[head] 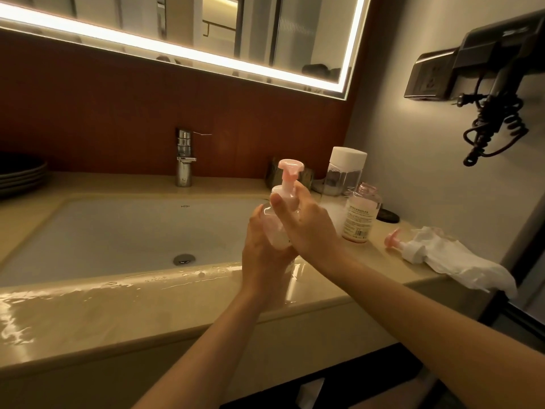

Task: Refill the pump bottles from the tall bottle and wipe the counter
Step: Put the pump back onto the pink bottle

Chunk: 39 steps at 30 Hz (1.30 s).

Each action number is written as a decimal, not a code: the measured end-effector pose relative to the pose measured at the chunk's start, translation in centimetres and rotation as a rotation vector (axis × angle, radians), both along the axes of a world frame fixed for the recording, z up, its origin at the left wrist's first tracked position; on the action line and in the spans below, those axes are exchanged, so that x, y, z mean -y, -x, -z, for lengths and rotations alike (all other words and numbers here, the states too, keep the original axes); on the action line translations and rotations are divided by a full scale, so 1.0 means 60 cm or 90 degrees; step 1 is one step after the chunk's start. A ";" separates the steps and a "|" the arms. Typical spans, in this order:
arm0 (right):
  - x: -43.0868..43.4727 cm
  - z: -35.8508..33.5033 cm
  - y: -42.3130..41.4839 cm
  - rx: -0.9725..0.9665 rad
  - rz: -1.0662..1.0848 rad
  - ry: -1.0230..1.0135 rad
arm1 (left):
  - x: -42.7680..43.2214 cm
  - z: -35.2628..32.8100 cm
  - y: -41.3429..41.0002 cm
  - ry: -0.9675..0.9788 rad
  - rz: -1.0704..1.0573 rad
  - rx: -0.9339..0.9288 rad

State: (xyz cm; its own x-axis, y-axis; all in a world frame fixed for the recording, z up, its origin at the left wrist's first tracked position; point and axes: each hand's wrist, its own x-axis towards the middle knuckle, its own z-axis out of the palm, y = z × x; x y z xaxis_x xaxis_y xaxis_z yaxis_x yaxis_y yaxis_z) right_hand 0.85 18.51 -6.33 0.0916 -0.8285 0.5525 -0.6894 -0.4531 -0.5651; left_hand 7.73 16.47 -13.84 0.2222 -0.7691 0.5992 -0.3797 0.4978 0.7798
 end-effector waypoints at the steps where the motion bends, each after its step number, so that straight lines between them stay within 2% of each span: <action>1: -0.004 -0.001 0.001 -0.003 0.012 0.008 | 0.001 0.001 0.000 -0.002 0.003 -0.003; 9: 0.024 -0.015 -0.004 -0.003 0.002 -0.062 | 0.001 0.000 -0.001 0.000 0.001 0.003; 16: -0.008 0.006 -0.003 -0.035 0.085 0.016 | 0.001 -0.003 -0.001 0.002 -0.022 0.027; 20: 0.021 -0.020 -0.005 0.041 0.023 -0.039 | -0.008 -0.004 0.001 -0.011 -0.007 0.006; 23: 0.031 -0.022 -0.009 0.015 -0.031 -0.058 | -0.005 -0.005 0.000 -0.009 -0.014 0.005; 28: 0.013 0.010 -0.007 0.003 0.027 0.019 | -0.001 -0.003 0.000 -0.003 -0.029 0.055; 32: -0.007 0.006 -0.003 -0.003 0.026 0.030 | 0.001 -0.005 -0.001 -0.007 -0.036 0.047; 36: -0.001 -0.007 -0.003 0.055 0.091 0.079 | -0.003 -0.004 0.000 -0.012 -0.008 0.001; 39: 0.016 -0.017 -0.003 0.077 0.021 -0.016 | -0.006 -0.005 0.000 -0.016 -0.005 0.003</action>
State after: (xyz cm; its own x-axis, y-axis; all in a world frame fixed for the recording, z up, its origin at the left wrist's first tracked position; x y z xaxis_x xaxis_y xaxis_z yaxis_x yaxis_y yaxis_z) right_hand 1.01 17.53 -5.28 -0.0027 -0.8437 0.5368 -0.6299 -0.4155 -0.6562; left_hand 7.74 16.86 -13.56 0.2259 -0.7819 0.5811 -0.3867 0.4755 0.7901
